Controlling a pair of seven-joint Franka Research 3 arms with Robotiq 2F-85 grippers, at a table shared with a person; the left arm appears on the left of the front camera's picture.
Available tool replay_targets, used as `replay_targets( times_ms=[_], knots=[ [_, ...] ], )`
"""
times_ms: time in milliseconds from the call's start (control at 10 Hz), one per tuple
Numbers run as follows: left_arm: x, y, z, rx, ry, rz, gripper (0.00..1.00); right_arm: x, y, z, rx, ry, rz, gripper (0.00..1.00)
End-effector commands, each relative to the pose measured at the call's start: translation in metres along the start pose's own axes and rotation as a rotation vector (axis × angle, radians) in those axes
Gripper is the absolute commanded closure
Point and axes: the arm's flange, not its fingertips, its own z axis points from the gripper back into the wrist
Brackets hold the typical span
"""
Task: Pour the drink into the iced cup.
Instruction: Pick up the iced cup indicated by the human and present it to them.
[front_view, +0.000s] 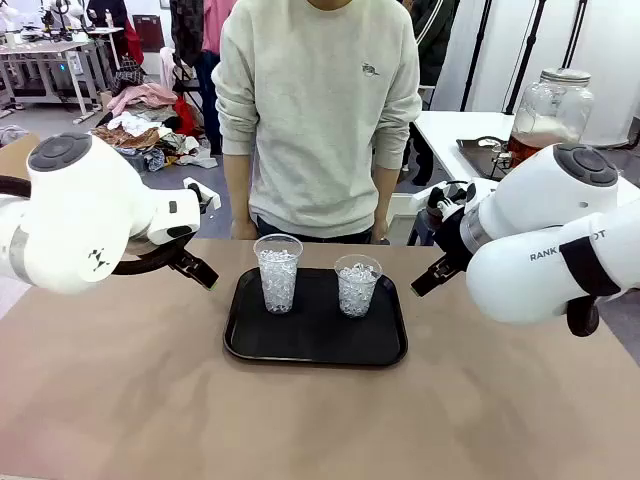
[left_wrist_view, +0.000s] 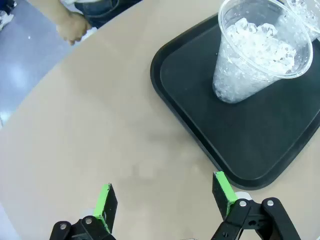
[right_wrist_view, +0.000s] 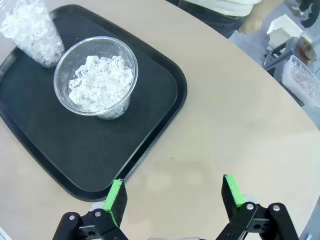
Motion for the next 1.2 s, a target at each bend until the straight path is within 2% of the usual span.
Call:
replay_targets(
  times_ms=[0,800,1100],
  knots=[
    [0.0,0.0,0.0,0.0,0.0,0.0,0.0,0.0,0.0,0.0,0.0,0.0,0.0,0.0],
    [0.0,0.0,0.0,0.0,0.0,0.0,0.0,0.0,0.0,0.0,0.0,0.0,0.0,0.0],
    [0.014,0.014,0.027,-0.067,-0.01,0.064,0.0,0.015,-0.014,0.018,0.136,0.034,-0.11,0.0]
  ],
)
